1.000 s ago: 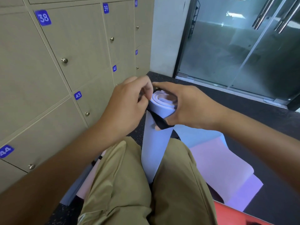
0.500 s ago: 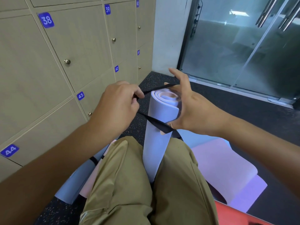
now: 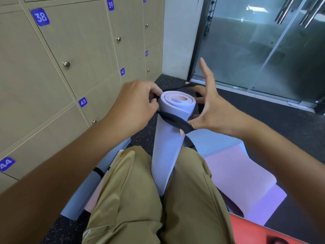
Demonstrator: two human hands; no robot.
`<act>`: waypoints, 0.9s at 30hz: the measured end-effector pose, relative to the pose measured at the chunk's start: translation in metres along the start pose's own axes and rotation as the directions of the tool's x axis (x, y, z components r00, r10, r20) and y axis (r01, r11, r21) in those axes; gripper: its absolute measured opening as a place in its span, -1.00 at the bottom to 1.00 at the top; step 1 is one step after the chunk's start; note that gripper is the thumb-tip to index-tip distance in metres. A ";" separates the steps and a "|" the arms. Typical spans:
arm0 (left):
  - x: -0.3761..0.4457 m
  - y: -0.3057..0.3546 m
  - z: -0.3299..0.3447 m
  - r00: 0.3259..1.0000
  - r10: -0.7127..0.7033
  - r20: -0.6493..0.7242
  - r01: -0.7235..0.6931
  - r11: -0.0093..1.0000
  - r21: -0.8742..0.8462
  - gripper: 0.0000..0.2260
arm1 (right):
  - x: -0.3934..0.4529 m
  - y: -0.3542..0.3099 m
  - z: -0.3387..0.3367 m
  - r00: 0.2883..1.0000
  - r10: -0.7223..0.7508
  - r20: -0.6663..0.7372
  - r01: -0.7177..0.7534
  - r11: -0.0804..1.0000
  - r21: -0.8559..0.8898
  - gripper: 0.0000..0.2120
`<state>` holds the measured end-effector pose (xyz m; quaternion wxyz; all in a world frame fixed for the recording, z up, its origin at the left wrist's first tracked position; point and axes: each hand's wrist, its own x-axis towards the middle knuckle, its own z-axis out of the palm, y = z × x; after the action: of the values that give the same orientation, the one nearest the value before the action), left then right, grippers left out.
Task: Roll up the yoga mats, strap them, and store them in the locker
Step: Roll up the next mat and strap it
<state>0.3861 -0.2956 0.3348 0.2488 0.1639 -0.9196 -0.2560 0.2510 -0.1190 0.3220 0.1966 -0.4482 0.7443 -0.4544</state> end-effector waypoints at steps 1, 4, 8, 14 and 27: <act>0.001 0.001 0.001 1.000 -0.018 0.017 0.018 1.000 -0.011 -0.72 | 0.000 0.002 0.000 1.000 0.010 0.012 -0.010 1.000 0.026 0.51; -0.002 -0.004 0.005 0.998 -0.039 0.052 0.039 0.999 -0.009 -0.75 | -0.005 0.013 0.009 0.999 0.029 0.041 -0.032 0.997 0.067 0.47; -0.016 -0.018 0.013 0.992 -0.048 0.115 0.053 0.998 -0.041 -0.77 | -0.014 0.033 0.026 0.998 0.036 0.058 -0.040 0.996 0.081 0.48; -0.047 -0.046 0.041 0.994 -0.066 0.088 0.071 0.996 -0.053 -0.70 | -0.031 0.062 0.051 0.996 0.074 0.044 -0.078 0.990 0.116 0.44; -0.070 -0.081 0.086 0.984 -0.123 0.132 0.148 0.967 -0.208 -0.87 | -0.041 0.084 0.083 0.991 0.120 0.052 -0.125 0.986 0.111 0.01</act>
<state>0.4110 -0.2980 0.2000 0.1922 0.1828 -0.8859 -0.3806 0.2891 -0.1104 0.2038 0.2663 -0.3999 0.7387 -0.4728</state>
